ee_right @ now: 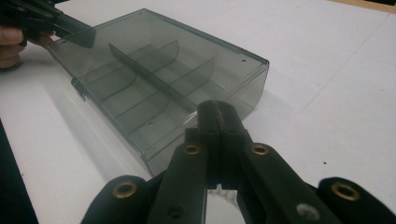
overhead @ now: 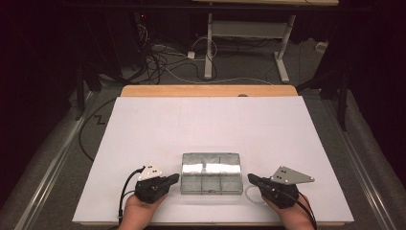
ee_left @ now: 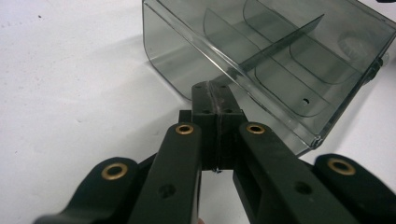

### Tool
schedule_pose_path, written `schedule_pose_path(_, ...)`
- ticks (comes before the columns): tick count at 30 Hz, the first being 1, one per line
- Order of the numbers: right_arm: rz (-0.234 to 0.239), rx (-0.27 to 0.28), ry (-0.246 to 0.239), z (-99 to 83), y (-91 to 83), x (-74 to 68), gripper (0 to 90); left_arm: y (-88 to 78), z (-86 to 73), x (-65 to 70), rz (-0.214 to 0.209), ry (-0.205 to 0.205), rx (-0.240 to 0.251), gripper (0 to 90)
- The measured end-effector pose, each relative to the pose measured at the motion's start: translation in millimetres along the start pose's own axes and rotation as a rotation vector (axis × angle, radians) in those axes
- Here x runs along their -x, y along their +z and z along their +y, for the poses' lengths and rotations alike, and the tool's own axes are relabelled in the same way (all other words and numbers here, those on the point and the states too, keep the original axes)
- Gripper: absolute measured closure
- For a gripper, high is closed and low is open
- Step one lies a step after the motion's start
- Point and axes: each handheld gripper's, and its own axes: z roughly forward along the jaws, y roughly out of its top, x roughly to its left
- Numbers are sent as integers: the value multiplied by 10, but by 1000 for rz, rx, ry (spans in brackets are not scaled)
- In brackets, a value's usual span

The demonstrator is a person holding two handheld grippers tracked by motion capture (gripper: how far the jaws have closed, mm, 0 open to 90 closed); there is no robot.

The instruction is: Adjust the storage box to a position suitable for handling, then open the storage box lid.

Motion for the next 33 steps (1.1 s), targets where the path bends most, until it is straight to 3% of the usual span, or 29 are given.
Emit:
schedule_pose_path(4,1,6,-3,15,-7,-14,900,-21,13,-14,7,2,1,880)
schedule_pose_path(14,26,28,-10,98,7,-96,900,-127,-8,-66,-23,13,34,879)
schedule_pose_path(33,101,27,-48,217,183,-320,900,-86,-16,-16,-30,23,29,879)
